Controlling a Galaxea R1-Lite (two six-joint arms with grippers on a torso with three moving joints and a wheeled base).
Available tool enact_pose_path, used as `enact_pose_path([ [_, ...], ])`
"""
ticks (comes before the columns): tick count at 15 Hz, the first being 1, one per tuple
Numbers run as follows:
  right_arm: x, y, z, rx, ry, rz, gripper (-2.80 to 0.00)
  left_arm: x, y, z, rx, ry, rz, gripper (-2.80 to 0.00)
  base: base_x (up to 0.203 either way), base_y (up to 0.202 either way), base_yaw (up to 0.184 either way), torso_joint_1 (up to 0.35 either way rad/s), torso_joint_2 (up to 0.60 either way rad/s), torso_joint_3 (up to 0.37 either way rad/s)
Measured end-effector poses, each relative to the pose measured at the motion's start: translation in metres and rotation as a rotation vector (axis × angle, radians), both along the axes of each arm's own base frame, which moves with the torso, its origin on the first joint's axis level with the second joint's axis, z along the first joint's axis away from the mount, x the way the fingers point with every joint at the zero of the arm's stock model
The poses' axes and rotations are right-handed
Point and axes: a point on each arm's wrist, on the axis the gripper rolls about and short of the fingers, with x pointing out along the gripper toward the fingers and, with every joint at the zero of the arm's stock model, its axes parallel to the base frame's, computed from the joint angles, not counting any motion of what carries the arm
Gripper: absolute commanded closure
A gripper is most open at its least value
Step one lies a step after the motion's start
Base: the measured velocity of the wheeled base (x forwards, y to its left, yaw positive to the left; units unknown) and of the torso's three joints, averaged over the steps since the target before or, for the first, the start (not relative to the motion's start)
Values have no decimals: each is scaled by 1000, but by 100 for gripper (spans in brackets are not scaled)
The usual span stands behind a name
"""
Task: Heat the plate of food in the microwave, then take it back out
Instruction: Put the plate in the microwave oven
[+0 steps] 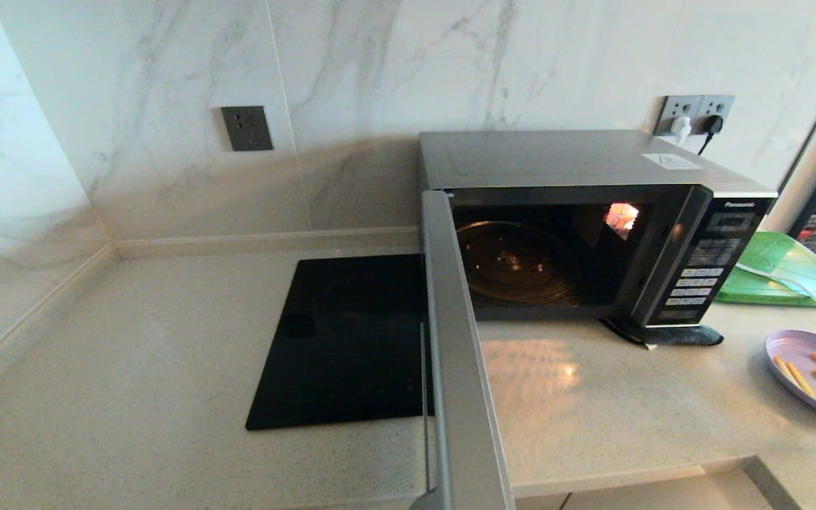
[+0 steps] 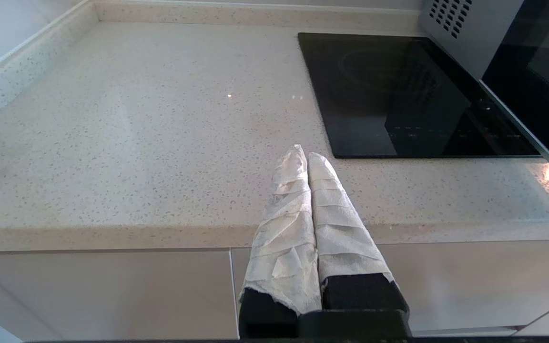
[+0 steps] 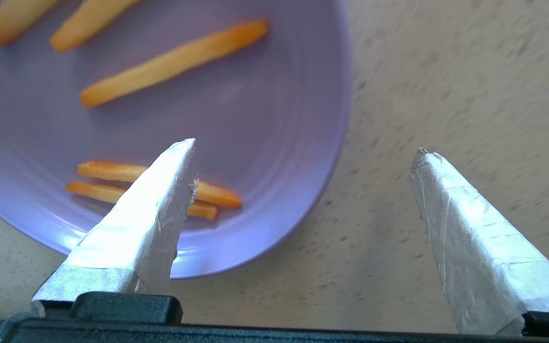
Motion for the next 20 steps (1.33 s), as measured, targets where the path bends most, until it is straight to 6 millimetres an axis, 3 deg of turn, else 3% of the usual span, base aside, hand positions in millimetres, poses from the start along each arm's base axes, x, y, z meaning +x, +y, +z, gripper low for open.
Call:
enact_pose_path([
  [6, 6, 11, 0, 24, 10, -11, 0, 0, 0, 0, 0, 0, 0, 0, 0, 0, 0, 0, 0, 0],
  [20, 13, 5, -8, 22, 17, -7, 0, 0, 0, 0, 0, 0, 0, 0, 0, 0, 0, 0, 0, 0],
])
